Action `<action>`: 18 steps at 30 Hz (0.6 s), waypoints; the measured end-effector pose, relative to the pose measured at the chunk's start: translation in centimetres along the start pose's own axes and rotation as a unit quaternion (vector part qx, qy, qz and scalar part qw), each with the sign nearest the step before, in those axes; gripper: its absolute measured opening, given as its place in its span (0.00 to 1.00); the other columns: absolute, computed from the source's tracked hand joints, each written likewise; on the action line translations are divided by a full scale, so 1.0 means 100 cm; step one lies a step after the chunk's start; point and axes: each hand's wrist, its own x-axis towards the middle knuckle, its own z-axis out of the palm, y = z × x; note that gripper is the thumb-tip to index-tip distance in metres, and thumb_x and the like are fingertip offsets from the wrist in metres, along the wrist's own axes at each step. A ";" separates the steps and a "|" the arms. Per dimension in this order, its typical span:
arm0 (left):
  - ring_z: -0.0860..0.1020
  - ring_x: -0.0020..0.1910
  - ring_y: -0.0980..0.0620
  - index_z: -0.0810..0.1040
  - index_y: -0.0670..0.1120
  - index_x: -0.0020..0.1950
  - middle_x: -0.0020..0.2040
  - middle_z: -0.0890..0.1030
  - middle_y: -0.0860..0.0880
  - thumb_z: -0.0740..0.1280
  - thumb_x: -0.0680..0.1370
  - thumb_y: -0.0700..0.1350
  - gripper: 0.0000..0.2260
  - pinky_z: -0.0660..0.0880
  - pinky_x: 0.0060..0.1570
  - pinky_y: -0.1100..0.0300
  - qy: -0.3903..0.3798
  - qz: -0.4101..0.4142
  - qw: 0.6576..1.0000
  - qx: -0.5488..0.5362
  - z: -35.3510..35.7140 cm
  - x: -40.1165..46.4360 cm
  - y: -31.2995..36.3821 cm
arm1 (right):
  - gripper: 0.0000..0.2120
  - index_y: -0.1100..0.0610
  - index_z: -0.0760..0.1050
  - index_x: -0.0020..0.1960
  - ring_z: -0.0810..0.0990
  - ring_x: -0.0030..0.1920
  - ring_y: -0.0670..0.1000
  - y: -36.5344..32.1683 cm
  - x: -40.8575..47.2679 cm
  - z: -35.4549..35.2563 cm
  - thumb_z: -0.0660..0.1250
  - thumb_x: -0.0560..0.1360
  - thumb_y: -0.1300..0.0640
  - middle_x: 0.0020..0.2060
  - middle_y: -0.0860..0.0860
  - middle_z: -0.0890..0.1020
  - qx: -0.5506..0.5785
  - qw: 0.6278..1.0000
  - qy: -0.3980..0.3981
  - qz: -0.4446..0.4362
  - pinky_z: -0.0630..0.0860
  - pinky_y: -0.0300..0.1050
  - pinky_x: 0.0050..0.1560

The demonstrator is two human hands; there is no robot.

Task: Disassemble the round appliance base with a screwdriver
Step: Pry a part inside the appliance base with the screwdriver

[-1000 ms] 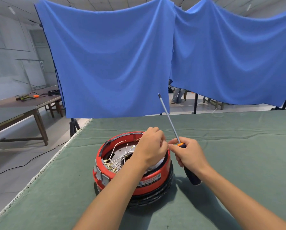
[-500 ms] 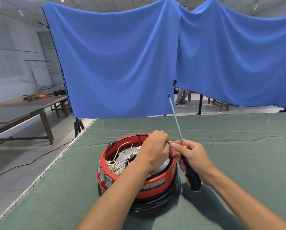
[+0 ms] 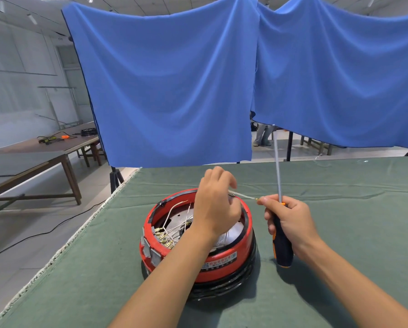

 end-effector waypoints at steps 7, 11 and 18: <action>0.74 0.46 0.47 0.73 0.45 0.43 0.46 0.76 0.49 0.59 0.73 0.40 0.04 0.67 0.40 0.56 -0.120 -0.226 0.964 0.071 0.010 -0.001 -0.017 | 0.05 0.61 0.79 0.40 0.66 0.17 0.45 0.011 0.009 -0.029 0.69 0.75 0.62 0.22 0.50 0.72 0.000 0.991 0.126 0.031 0.64 0.34 0.18; 0.76 0.48 0.44 0.77 0.44 0.46 0.49 0.79 0.47 0.59 0.73 0.40 0.08 0.69 0.43 0.55 -0.165 -0.273 0.943 0.097 0.013 -0.001 -0.022 | 0.06 0.62 0.78 0.38 0.65 0.17 0.45 0.020 0.026 -0.026 0.69 0.74 0.63 0.25 0.51 0.72 -0.006 0.985 0.124 0.118 0.65 0.33 0.19; 0.78 0.49 0.44 0.82 0.47 0.48 0.49 0.82 0.48 0.60 0.72 0.40 0.11 0.68 0.42 0.59 -0.182 -0.303 0.930 0.101 0.016 -0.004 -0.030 | 0.10 0.61 0.75 0.34 0.64 0.17 0.46 0.037 0.070 0.000 0.69 0.74 0.64 0.26 0.53 0.73 -0.061 0.980 0.118 0.150 0.63 0.34 0.18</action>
